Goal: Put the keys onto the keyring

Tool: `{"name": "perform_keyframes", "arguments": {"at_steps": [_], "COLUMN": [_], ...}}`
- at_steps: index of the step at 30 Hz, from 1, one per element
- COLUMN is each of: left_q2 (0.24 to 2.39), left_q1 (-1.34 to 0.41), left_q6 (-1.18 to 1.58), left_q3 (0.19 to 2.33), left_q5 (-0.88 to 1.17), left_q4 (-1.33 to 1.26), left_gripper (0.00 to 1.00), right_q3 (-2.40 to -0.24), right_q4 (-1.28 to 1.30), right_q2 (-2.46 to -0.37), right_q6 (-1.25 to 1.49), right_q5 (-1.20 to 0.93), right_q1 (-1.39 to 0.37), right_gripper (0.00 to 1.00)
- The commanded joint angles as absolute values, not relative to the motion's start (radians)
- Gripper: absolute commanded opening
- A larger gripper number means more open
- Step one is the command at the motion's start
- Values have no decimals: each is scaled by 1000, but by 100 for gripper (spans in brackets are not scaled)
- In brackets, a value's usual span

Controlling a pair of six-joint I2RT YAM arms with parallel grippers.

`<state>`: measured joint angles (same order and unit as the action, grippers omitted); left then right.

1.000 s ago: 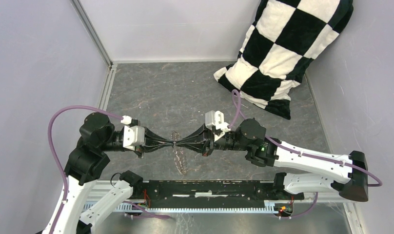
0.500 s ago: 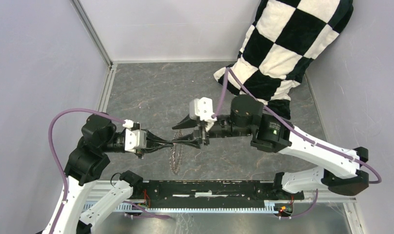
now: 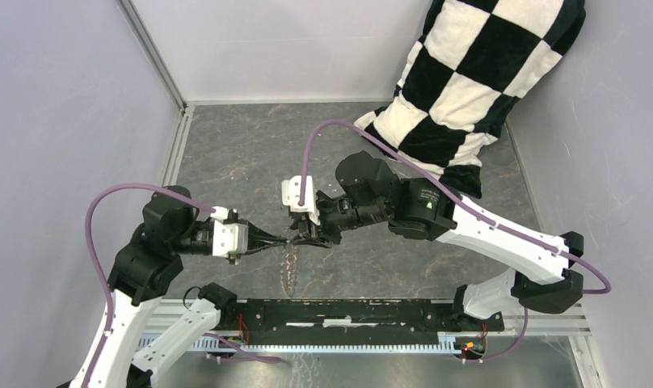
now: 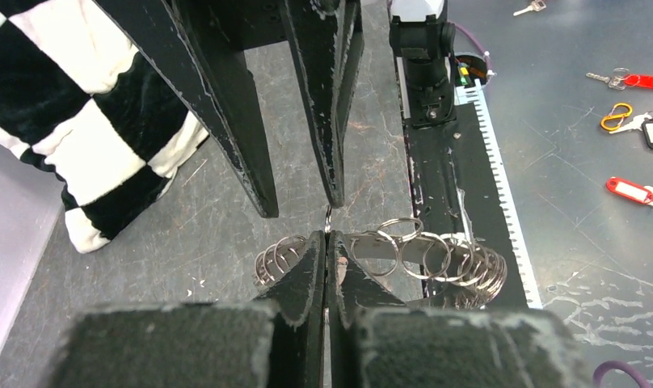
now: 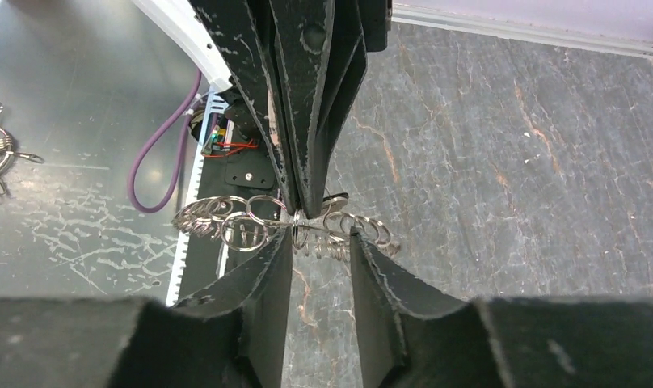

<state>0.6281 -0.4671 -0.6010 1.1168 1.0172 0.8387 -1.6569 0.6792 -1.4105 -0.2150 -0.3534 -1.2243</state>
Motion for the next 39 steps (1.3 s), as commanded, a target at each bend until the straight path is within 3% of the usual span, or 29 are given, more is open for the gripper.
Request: {"name": "perform_keyframes", "arguments": {"at_steps": [1, 13, 20, 24, 25, 31, 39], "left_q2": [636, 635, 634, 638, 639, 637, 630], "left_q1": [-469, -469, -469, -469, -469, -469, -469], "left_q6": [-650, -658, -658, -657, -656, -622, -622], "left_q3": [1155, 1149, 1153, 1160, 1163, 1181, 1181], "left_q5": [1012, 1012, 1019, 1024, 1024, 1019, 1042], "left_q4": [824, 825, 825, 829, 830, 828, 826], "left_gripper": [2, 2, 2, 2, 4, 38, 39], "right_q3": [-1748, -1838, -1851, -1844, -1834, -1611, -1366], "right_q4": [722, 813, 829, 817, 806, 521, 194], "right_q2": [-1437, -1507, -1522, -1528, -1524, -1361, -1190], "right_q6": [-248, -280, -286, -284, -279, -236, -115], "right_q5": [-336, -336, -314, -320, -320, -329, -466], "right_q1": [-1229, -1238, -1239, -1240, -1240, -1226, -1153], "right_gripper": [35, 29, 0, 0, 0, 0, 0]}}
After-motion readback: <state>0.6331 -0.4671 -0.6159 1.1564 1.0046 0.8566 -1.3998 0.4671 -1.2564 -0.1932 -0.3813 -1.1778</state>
